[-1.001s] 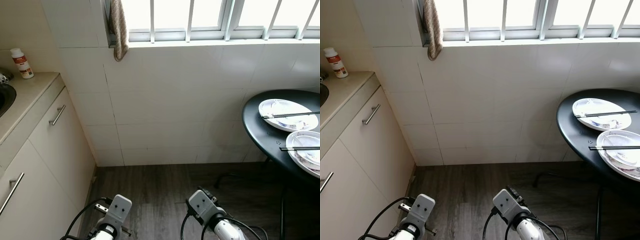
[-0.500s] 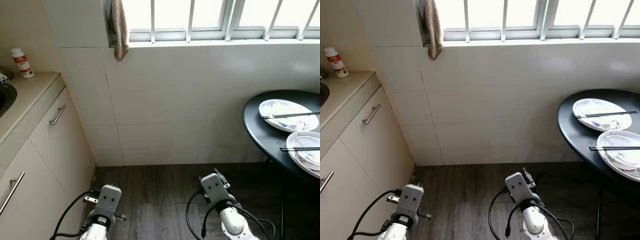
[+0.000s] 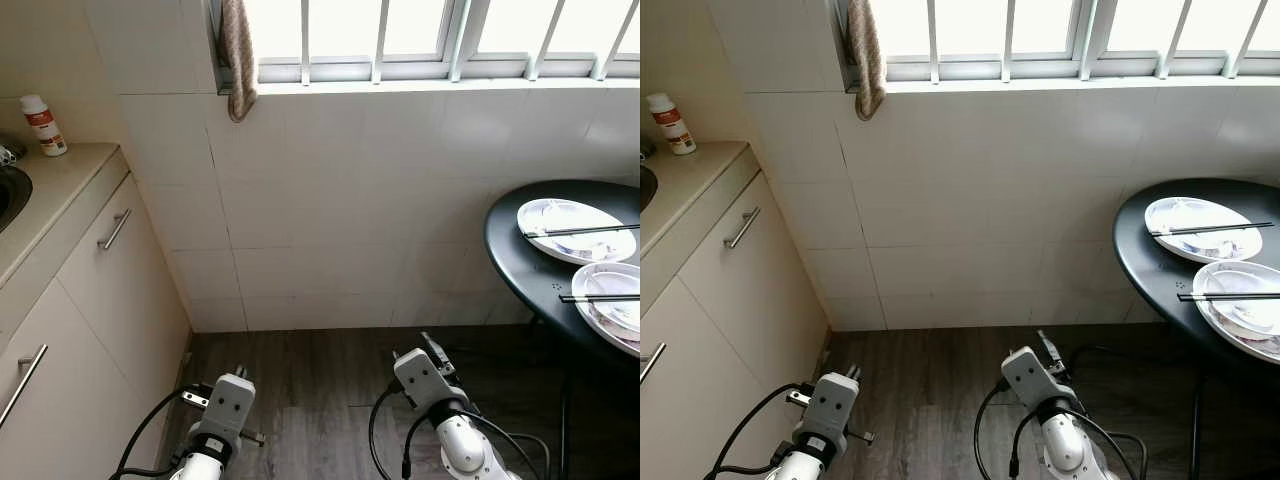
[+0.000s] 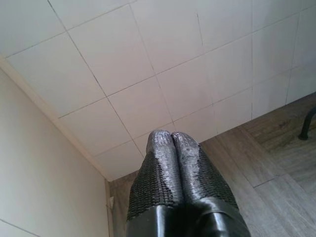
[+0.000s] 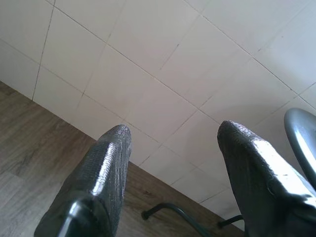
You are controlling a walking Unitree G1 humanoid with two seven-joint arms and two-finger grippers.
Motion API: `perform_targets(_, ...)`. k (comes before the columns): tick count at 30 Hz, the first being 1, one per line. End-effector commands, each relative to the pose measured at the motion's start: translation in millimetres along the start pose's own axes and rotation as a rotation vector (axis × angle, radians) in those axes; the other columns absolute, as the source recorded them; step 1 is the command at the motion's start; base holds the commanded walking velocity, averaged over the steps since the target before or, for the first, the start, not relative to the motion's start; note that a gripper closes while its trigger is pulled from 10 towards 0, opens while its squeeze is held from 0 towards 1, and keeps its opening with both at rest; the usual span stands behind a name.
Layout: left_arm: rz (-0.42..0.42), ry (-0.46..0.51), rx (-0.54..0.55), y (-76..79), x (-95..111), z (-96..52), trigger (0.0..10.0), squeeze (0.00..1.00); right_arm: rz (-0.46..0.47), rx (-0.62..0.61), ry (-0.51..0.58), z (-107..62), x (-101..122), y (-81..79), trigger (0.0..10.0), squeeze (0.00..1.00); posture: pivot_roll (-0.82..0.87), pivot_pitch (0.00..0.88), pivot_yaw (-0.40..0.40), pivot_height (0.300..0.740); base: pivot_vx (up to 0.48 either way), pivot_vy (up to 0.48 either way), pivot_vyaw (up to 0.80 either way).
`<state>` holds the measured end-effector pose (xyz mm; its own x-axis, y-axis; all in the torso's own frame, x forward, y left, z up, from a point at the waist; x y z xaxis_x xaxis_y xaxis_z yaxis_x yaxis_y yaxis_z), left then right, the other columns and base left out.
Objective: Kitchen organization
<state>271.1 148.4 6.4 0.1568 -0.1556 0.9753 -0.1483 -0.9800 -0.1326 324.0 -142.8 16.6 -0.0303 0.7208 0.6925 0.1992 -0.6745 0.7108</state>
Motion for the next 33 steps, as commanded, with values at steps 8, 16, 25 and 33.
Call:
perform_targets(8, -0.010, -0.004, -0.007, 1.4, -2, 2.2, 10.0, 0.00, -0.038, -0.005, 0.031, 1.5, 6, 2.4, 10.0, 0.00, -0.06, 0.000, -0.014, 0.740, 0.000, -0.448, 0.00)
perform_targets(16, -0.047, 0.001, 0.007, -1.7, -1, 3.4, 10.0, 0.00, -0.068, -0.016, 0.032, 2.0, 6, 3.4, 10.0, 0.00, -0.06, 0.000, -0.014, 0.740, 0.000, -0.120, 0.00)
perform_targets(25, -0.061, 0.000, 0.028, -6.5, -1, 4.7, 10.0, 0.00, -0.060, 0.015, 0.039, 2.6, 8, -1.2, 10.0, 0.00, -0.06, 0.000, -0.013, 0.740, 0.000, 0.000, 0.00)
perform_targets(33, -0.079, 0.003, 0.033, -7.7, -1, 6.8, 10.0, 0.00, -0.076, 0.063, 0.075, 2.5, 13, -8.5, 10.0, 0.00, -0.06, 0.000, -0.016, 0.740, 0.308, 0.000, 0.00)
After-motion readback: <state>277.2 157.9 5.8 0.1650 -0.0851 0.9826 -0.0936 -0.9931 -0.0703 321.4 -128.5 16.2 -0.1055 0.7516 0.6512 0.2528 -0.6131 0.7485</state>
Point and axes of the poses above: a point about 5 cm out from each wrist's last joint towards the gripper, its own z axis pointing out of the wrist towards the gripper, its own x axis along the axis of the wrist's last joint, y = z × x, the point moved 6 cm from there along z, pointing out of the wrist towards the gripper, and after that the axes turned 11 degrees about -z, right-handed, at the moved point
